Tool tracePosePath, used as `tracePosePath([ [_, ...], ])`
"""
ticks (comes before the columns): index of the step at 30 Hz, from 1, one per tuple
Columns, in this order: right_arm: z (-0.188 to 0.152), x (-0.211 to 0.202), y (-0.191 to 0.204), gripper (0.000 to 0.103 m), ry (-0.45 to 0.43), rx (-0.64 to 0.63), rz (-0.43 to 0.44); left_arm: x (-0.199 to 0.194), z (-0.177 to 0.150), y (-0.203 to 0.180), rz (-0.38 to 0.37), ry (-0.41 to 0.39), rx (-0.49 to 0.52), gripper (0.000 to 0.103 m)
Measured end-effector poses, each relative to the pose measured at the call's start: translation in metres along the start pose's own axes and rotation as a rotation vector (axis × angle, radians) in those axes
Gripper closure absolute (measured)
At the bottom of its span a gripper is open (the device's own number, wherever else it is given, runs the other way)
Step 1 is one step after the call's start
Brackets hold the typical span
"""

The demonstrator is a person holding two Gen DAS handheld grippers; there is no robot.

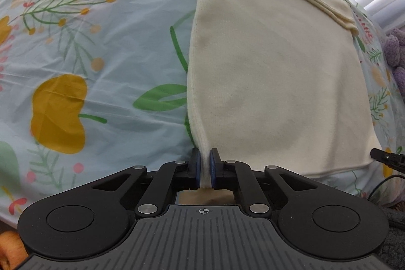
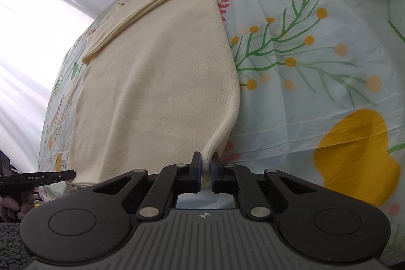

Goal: Fold small clothes

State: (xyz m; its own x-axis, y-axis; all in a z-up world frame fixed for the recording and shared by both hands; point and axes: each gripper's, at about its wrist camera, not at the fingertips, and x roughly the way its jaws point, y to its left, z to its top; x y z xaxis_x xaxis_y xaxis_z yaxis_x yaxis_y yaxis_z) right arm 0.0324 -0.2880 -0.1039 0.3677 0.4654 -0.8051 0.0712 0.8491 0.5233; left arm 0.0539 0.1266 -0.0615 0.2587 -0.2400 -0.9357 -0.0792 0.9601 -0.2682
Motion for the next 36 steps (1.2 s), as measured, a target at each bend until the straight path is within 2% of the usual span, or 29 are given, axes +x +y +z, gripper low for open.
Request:
tracePosePath([
  [4,0.008,0.0,0.0,0.097,-0.004,0.014,0.043,-0.003,0.005,0.004,-0.032,0.002,-0.023,0.095],
  [6,0.011,-0.001,0.001,0.097,-0.01,0.023,0.059,-0.009,0.008,0.007,-0.077,-0.019,-0.053,0.095],
  [10,0.02,-0.005,0.001,0.097,-0.045,0.056,0.099,-0.029,0.024,0.012,-0.154,-0.123,-0.124,0.095],
  [13,0.034,-0.004,0.003,0.097,-0.084,0.074,0.131,-0.041,0.046,0.01,-0.197,-0.209,-0.136,0.095],
  [19,0.08,-0.001,0.013,0.098,-0.218,0.034,0.139,-0.047,0.1,-0.01,-0.179,-0.341,-0.066,0.095],
  [22,0.103,0.005,0.019,0.098,-0.287,0.001,0.105,-0.04,0.125,-0.016,-0.155,-0.39,-0.057,0.095],
  [25,0.122,0.017,0.027,0.098,-0.334,-0.032,0.058,-0.022,0.146,-0.018,-0.118,-0.405,-0.068,0.095],
  [27,0.133,0.025,0.033,0.098,-0.363,-0.071,0.009,-0.002,0.158,-0.02,-0.059,-0.403,-0.056,0.095],
  [30,0.147,0.039,0.041,0.098,-0.398,-0.134,-0.062,0.024,0.166,-0.021,0.001,-0.401,-0.053,0.094],
  [33,0.153,0.05,0.044,0.097,-0.424,-0.197,-0.106,0.034,0.165,-0.016,0.015,-0.438,-0.062,0.089],
  [35,0.152,0.054,0.049,0.092,-0.448,-0.247,-0.159,0.031,0.161,-0.012,0.01,-0.479,-0.054,0.082],
  [36,0.151,0.053,0.049,0.082,-0.46,-0.258,-0.18,0.028,0.159,-0.008,-0.003,-0.505,-0.052,0.077],
])
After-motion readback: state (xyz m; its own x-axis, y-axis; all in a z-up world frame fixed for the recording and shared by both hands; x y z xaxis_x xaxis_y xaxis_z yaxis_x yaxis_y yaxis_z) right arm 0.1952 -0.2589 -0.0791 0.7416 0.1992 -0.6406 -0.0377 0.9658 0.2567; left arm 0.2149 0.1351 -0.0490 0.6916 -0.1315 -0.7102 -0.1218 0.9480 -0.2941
